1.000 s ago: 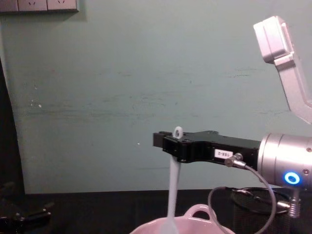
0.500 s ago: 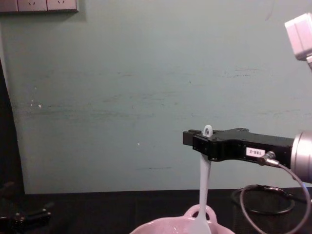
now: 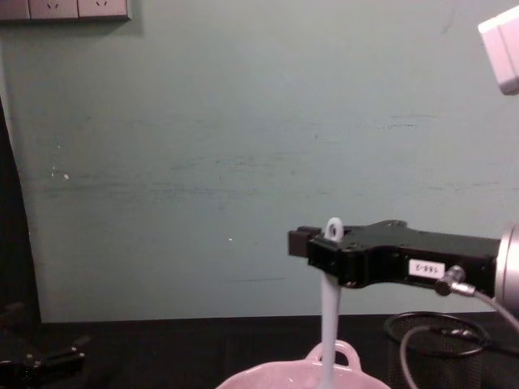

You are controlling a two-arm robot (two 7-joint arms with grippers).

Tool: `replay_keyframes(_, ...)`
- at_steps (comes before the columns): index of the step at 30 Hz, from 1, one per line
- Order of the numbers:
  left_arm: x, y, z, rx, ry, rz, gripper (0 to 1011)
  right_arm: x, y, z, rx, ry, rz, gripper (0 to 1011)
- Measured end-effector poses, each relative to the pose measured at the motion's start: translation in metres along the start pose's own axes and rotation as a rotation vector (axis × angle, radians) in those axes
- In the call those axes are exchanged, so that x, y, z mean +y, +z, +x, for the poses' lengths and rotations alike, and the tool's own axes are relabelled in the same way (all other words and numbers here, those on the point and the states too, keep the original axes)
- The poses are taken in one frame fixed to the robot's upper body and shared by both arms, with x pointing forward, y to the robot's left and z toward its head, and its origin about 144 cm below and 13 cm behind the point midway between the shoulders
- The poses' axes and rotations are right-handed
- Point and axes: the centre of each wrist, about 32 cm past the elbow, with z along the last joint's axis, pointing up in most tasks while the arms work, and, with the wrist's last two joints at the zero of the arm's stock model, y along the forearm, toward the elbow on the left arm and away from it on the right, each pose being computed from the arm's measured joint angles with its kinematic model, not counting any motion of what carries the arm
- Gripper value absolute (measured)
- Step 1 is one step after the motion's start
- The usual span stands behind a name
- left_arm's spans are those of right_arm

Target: Use the one hand to pick up the spoon and stir the clear water in the bowl.

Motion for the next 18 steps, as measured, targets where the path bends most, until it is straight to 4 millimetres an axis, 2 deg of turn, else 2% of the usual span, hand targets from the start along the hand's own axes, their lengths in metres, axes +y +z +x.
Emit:
replay_keyframes(9, 0.000, 0.000, 0.000, 0.000, 0.000, 0.000, 1011, 0.018, -0.001, -0.017, 0.018, 0.058, 0.019, 105)
replay_keyframes(18, 0.000, 0.000, 0.000, 0.000, 0.000, 0.000, 1011, 0.040, -0.007, -0.012, 0.046, 0.052, 0.028, 105)
